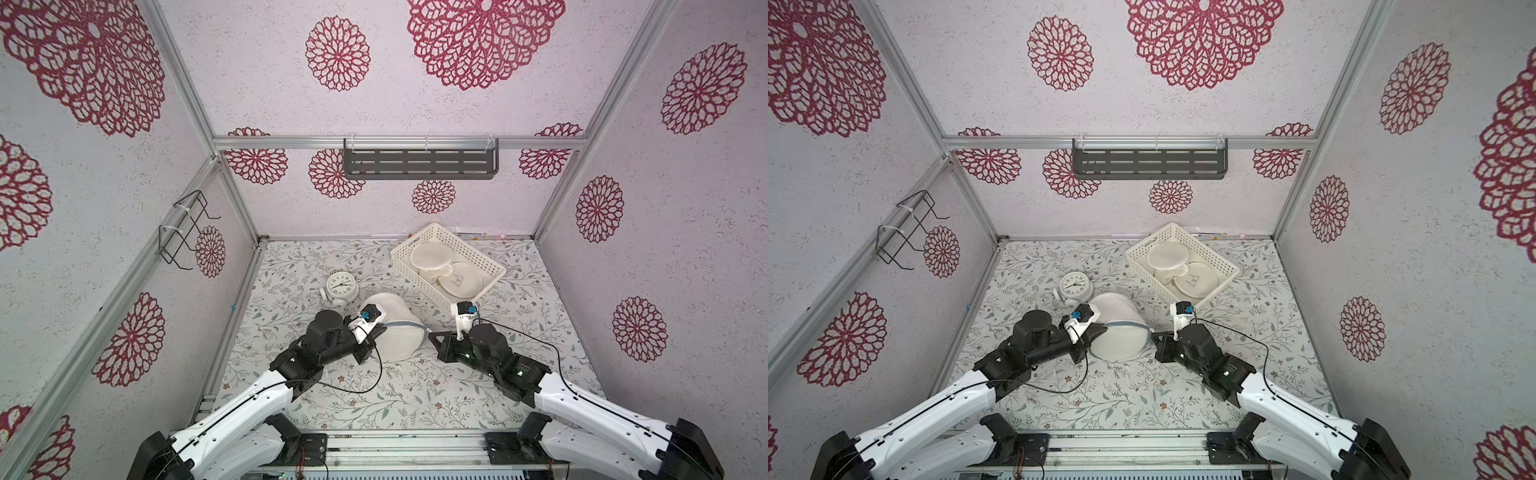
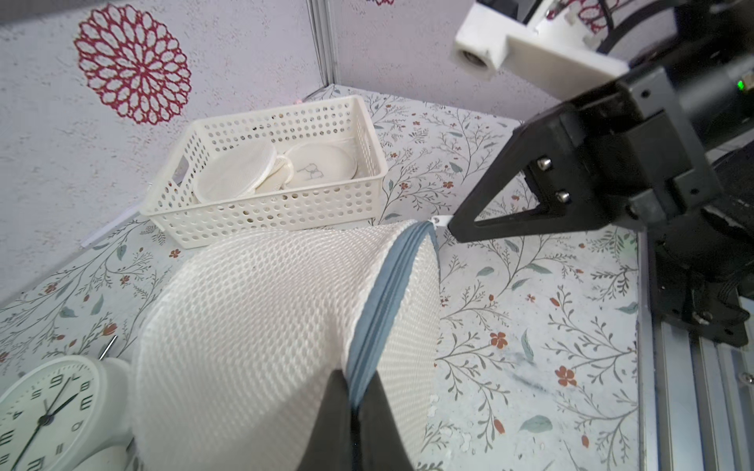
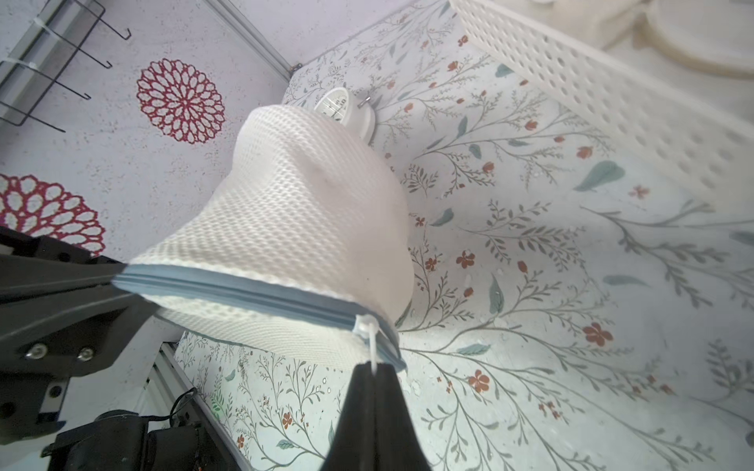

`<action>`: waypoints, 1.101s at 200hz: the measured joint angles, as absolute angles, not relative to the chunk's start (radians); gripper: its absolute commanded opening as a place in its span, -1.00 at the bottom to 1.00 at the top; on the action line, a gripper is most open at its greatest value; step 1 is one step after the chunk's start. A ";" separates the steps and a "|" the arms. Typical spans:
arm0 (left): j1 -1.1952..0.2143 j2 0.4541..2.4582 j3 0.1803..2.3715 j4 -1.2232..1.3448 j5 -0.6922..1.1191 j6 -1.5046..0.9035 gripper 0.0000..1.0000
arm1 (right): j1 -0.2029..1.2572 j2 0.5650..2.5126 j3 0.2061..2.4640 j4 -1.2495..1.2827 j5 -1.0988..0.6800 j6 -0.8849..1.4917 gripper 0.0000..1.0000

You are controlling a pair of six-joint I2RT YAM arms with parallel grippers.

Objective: Turn the laundry bag inside out
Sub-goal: Zip the zipper on the laundry bag.

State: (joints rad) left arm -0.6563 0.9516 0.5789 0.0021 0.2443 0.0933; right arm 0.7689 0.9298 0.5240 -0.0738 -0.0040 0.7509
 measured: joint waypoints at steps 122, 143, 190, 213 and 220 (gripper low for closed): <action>-0.656 1.036 0.654 -0.115 0.149 0.136 0.43 | 0.758 1.153 0.792 -0.175 -0.048 0.455 -1.00; -0.656 1.037 0.669 -0.141 0.191 0.152 0.43 | 0.767 1.210 0.829 -0.176 -0.087 0.395 -1.00; -0.656 1.106 0.705 -0.155 0.261 0.188 0.31 | 0.811 1.267 0.855 -0.182 -0.160 0.297 -1.00; -0.656 1.147 0.725 -0.159 0.294 0.187 0.26 | 0.823 1.267 0.855 -0.181 -0.178 0.282 -1.00; -0.656 1.155 0.730 -0.158 0.305 0.184 0.23 | 0.824 1.267 0.855 -0.181 -0.181 0.281 -1.00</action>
